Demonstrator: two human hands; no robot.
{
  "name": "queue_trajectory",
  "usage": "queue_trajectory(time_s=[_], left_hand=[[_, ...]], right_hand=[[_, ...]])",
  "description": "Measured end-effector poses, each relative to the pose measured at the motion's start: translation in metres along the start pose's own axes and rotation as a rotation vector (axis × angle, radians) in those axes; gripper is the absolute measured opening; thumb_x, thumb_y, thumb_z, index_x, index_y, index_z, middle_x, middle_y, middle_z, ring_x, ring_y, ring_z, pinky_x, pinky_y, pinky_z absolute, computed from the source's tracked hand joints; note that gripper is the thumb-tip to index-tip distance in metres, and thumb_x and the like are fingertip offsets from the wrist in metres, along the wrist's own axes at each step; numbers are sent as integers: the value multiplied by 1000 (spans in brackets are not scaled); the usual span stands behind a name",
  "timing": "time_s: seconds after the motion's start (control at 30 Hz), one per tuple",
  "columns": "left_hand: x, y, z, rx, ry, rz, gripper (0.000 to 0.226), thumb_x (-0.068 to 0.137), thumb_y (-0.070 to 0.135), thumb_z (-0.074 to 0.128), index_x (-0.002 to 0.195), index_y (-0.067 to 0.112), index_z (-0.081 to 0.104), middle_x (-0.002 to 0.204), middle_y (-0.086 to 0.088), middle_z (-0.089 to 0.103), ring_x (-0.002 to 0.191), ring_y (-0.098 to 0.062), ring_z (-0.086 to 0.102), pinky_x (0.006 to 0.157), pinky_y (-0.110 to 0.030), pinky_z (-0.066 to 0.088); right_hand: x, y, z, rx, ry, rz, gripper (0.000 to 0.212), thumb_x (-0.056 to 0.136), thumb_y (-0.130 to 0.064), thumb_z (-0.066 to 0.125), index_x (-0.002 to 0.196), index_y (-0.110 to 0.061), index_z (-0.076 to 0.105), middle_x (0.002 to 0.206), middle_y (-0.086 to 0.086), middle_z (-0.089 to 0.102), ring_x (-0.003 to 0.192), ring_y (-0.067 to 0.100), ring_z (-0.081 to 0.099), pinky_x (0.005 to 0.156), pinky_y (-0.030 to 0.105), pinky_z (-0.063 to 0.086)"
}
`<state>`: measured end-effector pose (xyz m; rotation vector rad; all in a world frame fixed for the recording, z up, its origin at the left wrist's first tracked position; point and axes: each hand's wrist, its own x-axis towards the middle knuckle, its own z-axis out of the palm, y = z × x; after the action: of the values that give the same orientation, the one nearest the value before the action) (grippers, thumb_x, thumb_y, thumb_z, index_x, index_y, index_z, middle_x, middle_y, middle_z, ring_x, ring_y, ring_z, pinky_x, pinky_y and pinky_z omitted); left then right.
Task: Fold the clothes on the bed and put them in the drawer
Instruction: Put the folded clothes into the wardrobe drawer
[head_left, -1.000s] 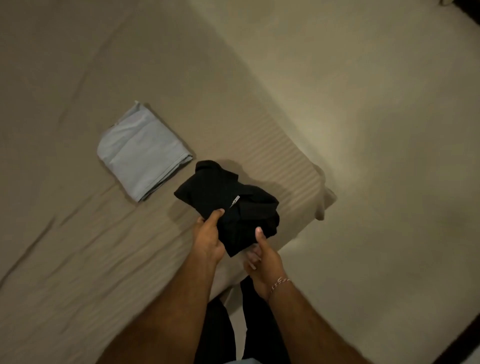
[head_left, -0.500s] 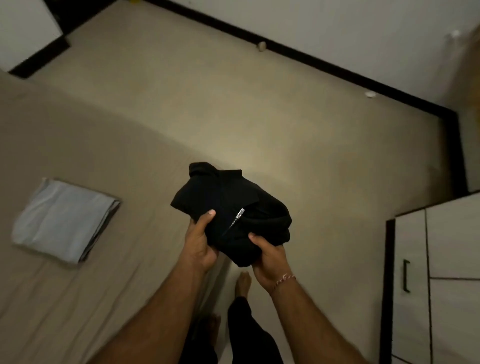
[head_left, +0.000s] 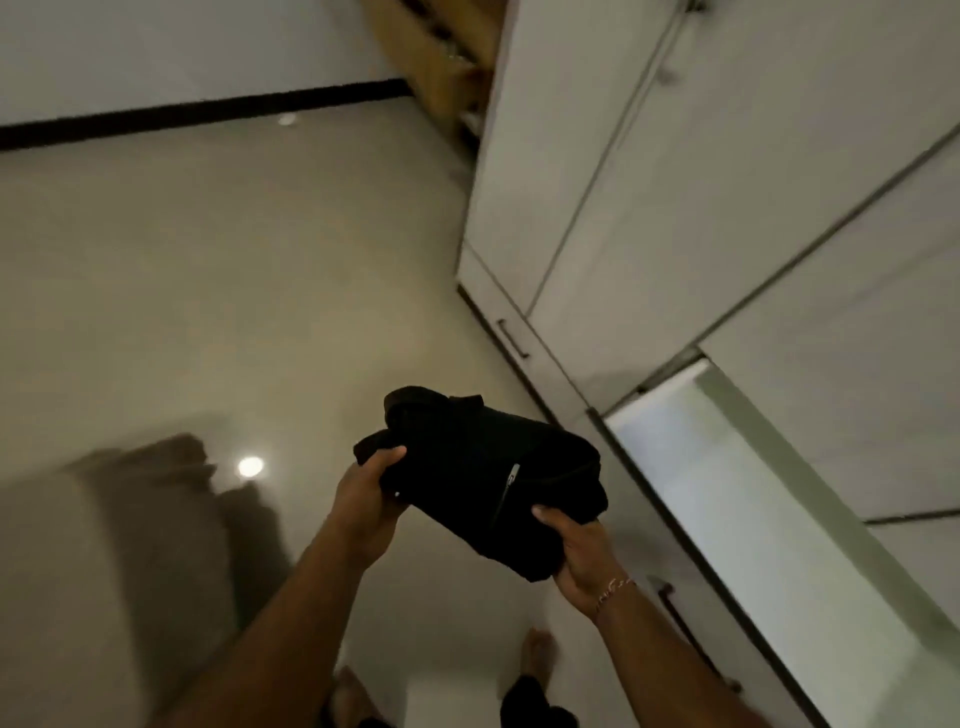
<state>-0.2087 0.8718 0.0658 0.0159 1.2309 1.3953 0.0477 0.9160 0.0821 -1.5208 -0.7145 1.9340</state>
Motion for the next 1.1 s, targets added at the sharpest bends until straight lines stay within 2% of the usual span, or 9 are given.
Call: queue_trajectory(time_s=[0.2, 0.43, 0.57, 0.7, 0.83, 0.9, 1.0, 1.03, 1.1], left_hand=[[31, -97, 201, 459, -344, -17, 25, 96, -4, 63, 113, 9, 75, 110, -18, 76, 103, -37, 73, 84, -42, 58], [55, -216, 375, 901, -590, 18, 22, 91, -5, 72, 109, 8, 76, 101, -13, 79, 95, -30, 77, 89, -48, 62], [68, -263, 419, 1042, -578, -2, 27, 89, -7, 71, 99, 17, 77, 95, -10, 79, 94, -30, 77, 87, -50, 62], [96, -300, 427, 1207, -532, -24, 31, 88, 2, 77, 117, 12, 72, 111, -16, 75, 106, -35, 72, 94, -49, 58], [124, -311, 406, 1771, -540, -43, 88, 80, 30, 88, 152, 10, 43, 144, -20, 57, 129, -36, 57, 104, -41, 49], [119, -302, 397, 1816, -780, -102, 96, 73, 47, 91, 151, 17, 45, 145, -12, 55, 130, -27, 56, 102, -33, 46], [103, -280, 393, 2013, -1351, -335, 116, 51, 75, 89, 150, 33, 45, 143, 8, 52, 128, -13, 52, 104, -28, 43], [97, -278, 392, 2193, -1540, -311, 110, 55, 72, 89, 149, 37, 44, 142, 11, 52, 128, -13, 51, 106, -31, 42], [89, -271, 384, 2501, -1778, 98, 86, 71, 59, 83, 144, 36, 45, 137, 8, 54, 123, -17, 52, 104, -40, 41]], right_hand=[[-17, -41, -207, 179, 343, -98, 51, 74, -8, 78, 125, -10, 68, 116, 16, 76, 105, 33, 74, 90, 48, 60], [-20, -57, -395, 230, 600, -134, 32, 92, 3, 68, 119, -14, 69, 107, 9, 78, 99, 25, 76, 74, 31, 62], [3, -45, -443, 181, 666, -56, 35, 88, -6, 78, 119, -20, 68, 109, 5, 76, 100, 24, 73, 82, 37, 61], [31, -22, -475, 72, 799, 96, 52, 79, -19, 86, 126, -18, 65, 120, 14, 73, 106, 33, 70, 98, 49, 57], [25, -2, -458, -410, 978, 316, 80, 81, -33, 82, 149, -13, 45, 135, 18, 58, 123, 40, 58, 102, 45, 49], [13, -4, -435, -403, 768, 162, 60, 82, -30, 86, 134, -17, 59, 116, 7, 65, 110, 31, 64, 93, 36, 51], [2, -7, -401, -623, 155, 121, 59, 77, -47, 88, 129, -34, 64, 115, -7, 65, 105, 15, 63, 96, 33, 54], [2, -6, -394, -817, 42, 128, 65, 75, -53, 87, 133, -37, 61, 121, -9, 62, 110, 12, 59, 99, 34, 52], [3, -6, -382, -1213, 76, 81, 74, 73, -62, 81, 137, -39, 55, 128, -10, 58, 117, 14, 53, 101, 38, 46]])
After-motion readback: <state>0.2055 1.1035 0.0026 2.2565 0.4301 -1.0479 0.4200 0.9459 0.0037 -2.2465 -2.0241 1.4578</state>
